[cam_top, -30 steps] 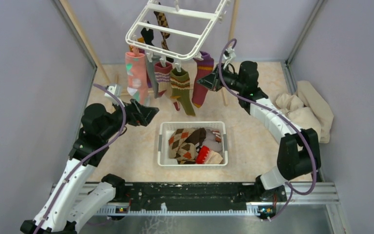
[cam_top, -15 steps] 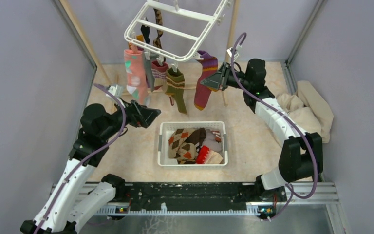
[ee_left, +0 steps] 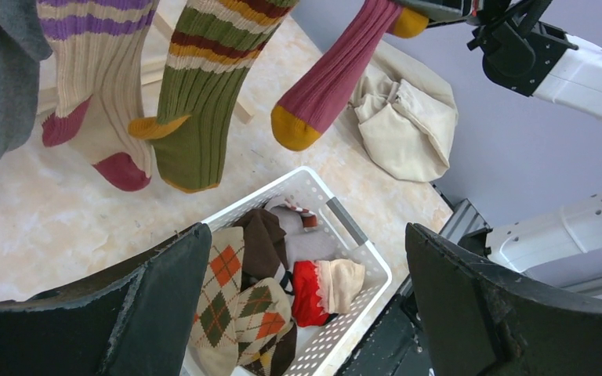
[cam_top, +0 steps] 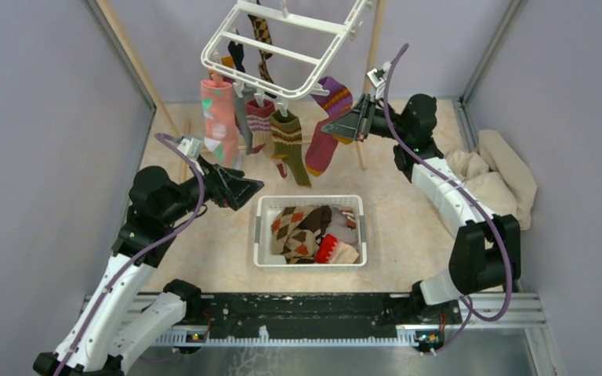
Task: Remove the socks clipped to the hanger
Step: Remove the sock from the hanger.
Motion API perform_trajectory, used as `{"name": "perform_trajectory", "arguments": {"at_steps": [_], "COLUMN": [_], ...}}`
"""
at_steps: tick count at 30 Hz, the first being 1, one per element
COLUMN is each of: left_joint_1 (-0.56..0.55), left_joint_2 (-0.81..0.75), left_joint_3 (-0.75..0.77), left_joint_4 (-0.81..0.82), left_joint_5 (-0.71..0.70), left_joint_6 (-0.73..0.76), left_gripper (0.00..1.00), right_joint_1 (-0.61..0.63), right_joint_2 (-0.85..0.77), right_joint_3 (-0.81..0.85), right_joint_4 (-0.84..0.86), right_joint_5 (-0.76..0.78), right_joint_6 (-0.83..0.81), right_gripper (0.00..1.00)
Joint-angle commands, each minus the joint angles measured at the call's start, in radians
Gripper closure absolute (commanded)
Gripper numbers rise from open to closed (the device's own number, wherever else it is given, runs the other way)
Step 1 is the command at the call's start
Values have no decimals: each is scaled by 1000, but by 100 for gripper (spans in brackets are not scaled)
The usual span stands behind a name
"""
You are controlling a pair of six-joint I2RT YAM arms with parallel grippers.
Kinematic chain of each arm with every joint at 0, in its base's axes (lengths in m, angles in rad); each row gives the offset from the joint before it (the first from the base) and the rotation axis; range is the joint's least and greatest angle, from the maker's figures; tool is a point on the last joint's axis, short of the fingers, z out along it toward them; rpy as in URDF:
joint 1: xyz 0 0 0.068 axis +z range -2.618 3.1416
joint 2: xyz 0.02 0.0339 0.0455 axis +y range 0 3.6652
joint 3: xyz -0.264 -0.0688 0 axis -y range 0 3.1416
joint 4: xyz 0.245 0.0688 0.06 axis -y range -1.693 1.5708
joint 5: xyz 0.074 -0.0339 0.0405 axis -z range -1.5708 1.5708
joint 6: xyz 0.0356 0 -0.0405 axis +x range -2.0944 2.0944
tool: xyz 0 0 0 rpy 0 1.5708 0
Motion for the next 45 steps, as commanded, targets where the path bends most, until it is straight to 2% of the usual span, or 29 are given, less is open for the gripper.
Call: {"name": "perform_trajectory", "arguments": {"at_steps": [1,9,16,23,37,45], "left_joint_1": [-6,-7,-9,-39,-219,-289], "left_joint_2": [-12,13,40,90,225,297], "left_joint_3": [-14,-19,-29,-53,-91,-81], "left_joint_4": [61,99,164,289,504,542], "left_joint_5": [55,90,120,156,41,-27], "left_joint_6": [16,-1,-41,-83,-39,12], "left_gripper": [1,1,1,1,1,1], "right_joint_1": [-4,-6,-6,-6,36,99], "right_joint_2": [-13,59,103,93,14,-28], "right_joint_3": [1,-29,-31,-55,-155,-206], "right_joint_4": [266,687,858,849,851,818], "right_joint_5": [-48,-69,-59,-53,-5,26], "right_joint_6": [184,511,658,651,641,608], "right_gripper": [99,100,100,100,100,100]}}
